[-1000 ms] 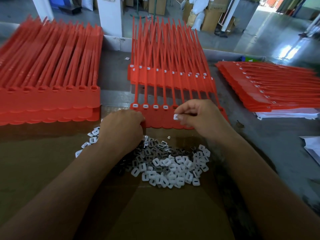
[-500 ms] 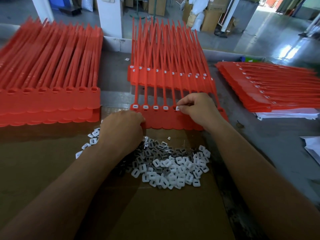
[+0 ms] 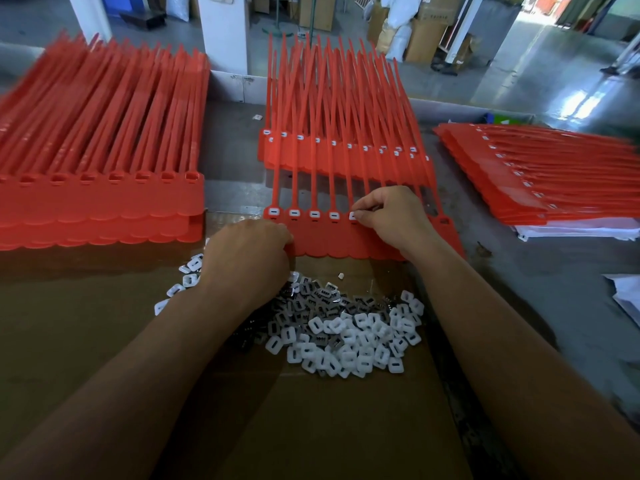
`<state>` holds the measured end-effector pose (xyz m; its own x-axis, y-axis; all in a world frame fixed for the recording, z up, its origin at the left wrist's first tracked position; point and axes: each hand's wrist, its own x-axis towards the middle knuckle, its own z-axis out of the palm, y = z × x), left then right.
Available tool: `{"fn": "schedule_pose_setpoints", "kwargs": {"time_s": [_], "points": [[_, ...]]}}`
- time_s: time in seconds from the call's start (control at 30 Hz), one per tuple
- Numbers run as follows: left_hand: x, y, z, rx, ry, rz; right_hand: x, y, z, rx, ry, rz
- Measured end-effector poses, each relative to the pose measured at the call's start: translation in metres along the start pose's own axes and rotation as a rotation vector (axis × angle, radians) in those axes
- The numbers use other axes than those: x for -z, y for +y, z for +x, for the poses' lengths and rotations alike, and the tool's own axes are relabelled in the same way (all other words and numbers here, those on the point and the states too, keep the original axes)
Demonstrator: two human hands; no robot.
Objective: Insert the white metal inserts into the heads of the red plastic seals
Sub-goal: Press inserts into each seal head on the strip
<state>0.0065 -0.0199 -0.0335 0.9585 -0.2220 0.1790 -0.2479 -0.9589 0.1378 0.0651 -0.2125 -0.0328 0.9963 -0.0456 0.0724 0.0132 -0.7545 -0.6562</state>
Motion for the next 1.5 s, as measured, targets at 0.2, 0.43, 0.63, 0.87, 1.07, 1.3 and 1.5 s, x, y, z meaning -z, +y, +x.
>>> {"fn": "schedule_pose_setpoints", "kwargs": {"time_s": [0.2, 0.43, 0.63, 0.87, 1.07, 1.3, 1.5], "points": [[0.0, 0.001, 0.001, -0.002, -0.002, -0.004, -0.001, -0.001, 0.001, -0.003, -0.005, -0.018], [0.0, 0.001, 0.0, -0.009, 0.009, 0.002, -0.002, -0.005, -0.002, 0.019, 0.005, -0.083], [0.001, 0.001, 0.0, -0.008, -0.003, 0.005, 0.0, -0.008, -0.001, -0.004, 0.0, -0.044], [0.001, 0.001, 0.0, -0.009, -0.005, 0.004, 0.002, -0.01, 0.001, -0.045, -0.021, -0.013], [0.001, 0.001, 0.0, -0.009, 0.0, 0.004, 0.001, -0.01, 0.003, -0.062, -0.026, -0.007], [0.002, 0.001, 0.0, -0.004, -0.011, 0.012, 0.001, -0.008, 0.006, -0.078, -0.034, 0.005], [0.002, 0.001, 0.0, 0.005, -0.017, -0.004, 0.002, -0.01, 0.007, -0.11, -0.046, 0.032]]}}
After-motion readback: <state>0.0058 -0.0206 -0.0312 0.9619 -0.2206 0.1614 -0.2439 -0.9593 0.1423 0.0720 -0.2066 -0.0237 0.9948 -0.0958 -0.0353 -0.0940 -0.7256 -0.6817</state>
